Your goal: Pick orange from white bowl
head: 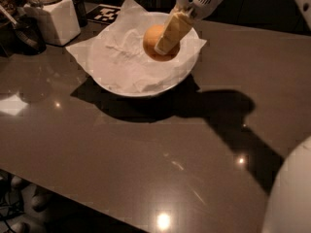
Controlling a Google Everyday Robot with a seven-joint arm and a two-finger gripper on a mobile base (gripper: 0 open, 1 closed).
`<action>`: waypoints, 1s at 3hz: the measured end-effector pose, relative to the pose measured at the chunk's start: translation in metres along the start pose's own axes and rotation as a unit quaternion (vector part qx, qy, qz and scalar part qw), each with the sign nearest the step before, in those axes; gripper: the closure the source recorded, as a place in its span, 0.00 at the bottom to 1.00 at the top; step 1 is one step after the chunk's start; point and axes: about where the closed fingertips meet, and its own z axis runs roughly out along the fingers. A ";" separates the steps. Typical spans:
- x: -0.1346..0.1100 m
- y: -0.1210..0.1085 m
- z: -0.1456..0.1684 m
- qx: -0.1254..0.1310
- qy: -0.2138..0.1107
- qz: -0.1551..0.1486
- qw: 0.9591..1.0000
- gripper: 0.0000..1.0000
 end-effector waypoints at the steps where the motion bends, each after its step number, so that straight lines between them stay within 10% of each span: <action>1: 0.006 0.030 -0.034 0.017 0.000 0.018 1.000 1.00; 3: 0.014 0.068 -0.065 0.026 0.002 0.043 0.999 1.00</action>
Offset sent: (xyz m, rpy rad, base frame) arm -0.0934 -0.0438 0.0591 -0.0429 0.0322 -0.0720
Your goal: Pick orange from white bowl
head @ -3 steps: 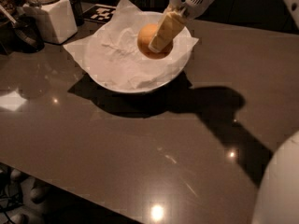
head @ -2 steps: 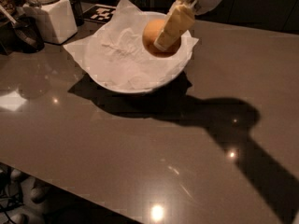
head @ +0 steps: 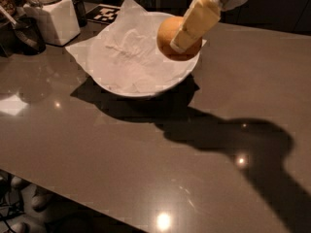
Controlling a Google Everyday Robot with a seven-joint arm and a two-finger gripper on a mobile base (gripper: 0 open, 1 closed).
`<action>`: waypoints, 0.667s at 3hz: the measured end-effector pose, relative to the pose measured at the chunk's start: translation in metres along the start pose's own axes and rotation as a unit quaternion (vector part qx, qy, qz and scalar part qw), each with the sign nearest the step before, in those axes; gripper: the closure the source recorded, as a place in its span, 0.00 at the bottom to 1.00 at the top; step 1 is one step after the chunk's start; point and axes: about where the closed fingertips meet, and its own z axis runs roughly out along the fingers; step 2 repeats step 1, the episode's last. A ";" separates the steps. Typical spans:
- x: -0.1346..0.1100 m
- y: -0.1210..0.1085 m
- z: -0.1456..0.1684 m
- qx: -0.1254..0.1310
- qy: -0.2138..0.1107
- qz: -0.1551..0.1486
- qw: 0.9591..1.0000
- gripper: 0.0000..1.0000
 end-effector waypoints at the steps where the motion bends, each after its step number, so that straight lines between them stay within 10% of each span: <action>1: 0.015 0.012 -0.008 0.007 0.006 0.031 0.999 1.00; 2: 0.015 0.012 -0.008 0.007 0.006 0.031 0.999 1.00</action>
Offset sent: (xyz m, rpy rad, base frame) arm 0.0000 0.0000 0.0000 0.0000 0.0000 0.0000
